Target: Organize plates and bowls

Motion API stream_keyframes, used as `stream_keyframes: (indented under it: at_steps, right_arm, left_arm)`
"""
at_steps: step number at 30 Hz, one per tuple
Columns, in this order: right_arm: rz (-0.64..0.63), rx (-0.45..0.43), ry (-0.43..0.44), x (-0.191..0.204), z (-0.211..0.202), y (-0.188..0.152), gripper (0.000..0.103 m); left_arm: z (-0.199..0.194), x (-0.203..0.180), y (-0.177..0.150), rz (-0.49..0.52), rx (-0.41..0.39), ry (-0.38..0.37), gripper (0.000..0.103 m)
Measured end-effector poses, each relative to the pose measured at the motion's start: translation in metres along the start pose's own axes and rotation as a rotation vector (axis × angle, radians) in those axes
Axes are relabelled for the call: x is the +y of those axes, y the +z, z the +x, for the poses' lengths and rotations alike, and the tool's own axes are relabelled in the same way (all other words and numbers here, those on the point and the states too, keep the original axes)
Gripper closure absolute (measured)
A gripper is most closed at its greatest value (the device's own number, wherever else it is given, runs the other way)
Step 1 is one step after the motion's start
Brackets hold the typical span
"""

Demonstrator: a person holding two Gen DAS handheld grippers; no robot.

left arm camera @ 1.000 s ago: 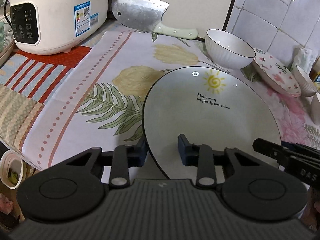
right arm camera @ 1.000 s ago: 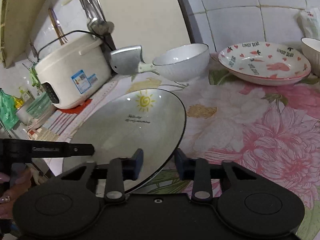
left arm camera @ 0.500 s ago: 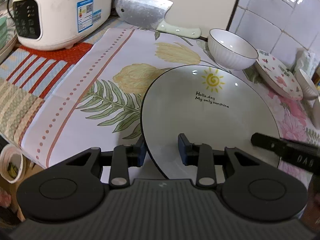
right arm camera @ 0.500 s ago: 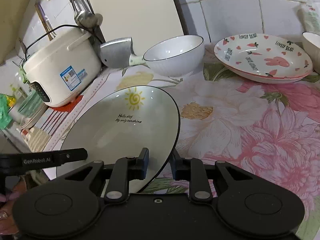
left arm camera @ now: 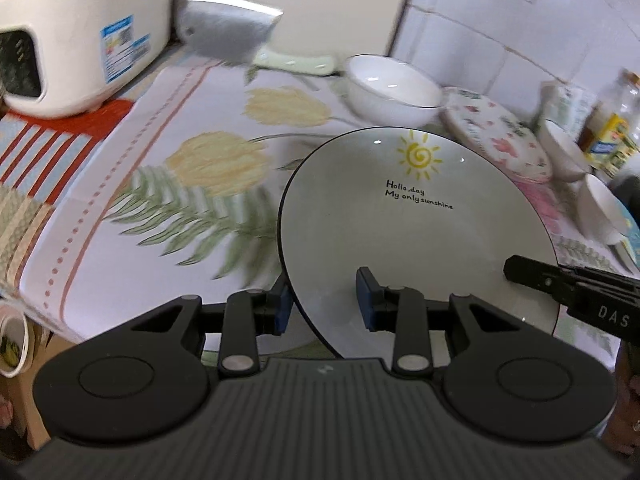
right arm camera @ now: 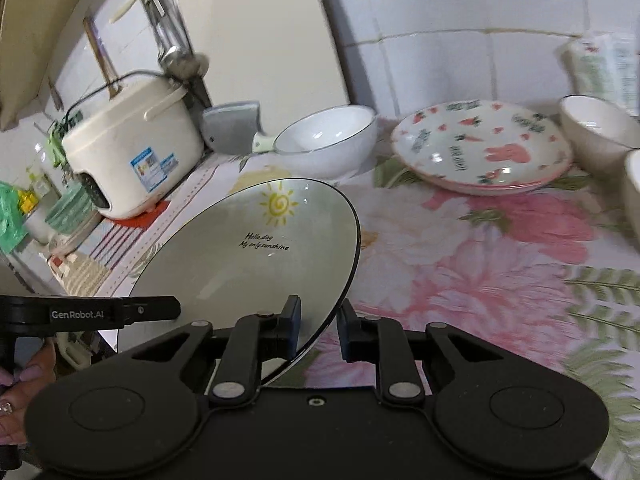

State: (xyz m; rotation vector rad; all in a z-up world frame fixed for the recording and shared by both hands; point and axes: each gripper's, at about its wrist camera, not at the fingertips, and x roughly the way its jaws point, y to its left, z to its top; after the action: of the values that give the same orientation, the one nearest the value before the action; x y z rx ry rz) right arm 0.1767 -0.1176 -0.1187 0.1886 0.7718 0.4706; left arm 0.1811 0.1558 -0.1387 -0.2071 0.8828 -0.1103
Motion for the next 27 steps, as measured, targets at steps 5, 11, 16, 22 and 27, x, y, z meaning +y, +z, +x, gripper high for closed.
stream_keyframes:
  at_steps: [5,11,16,22,27]
  right_arm:
    - [0.034,-0.041,-0.051,-0.023,-0.041,-0.001,0.079]
    - [0.06,-0.077,-0.119,-0.057,-0.077,-0.004,0.079]
    - [0.061,-0.074,-0.154,-0.083,-0.089,-0.008,0.079]
    - [0.079,-0.058,-0.173,-0.099,-0.085,-0.019,0.079]
    - [0.111,-0.047,-0.165,-0.111,-0.078,-0.026,0.079]
  left_arm:
    - [-0.006,-0.037,0.007,0.04,0.03,-0.07,0.072]
    - [0.004,-0.083,0.009,0.072,0.062,-0.144,0.072]
    - [0.017,-0.112,0.007,0.108,0.088,-0.166,0.072]
    - [0.033,-0.125,0.006,0.129,0.121,-0.153,0.072]
    - [0.046,-0.128,0.004,0.137,0.144,-0.145,0.072]
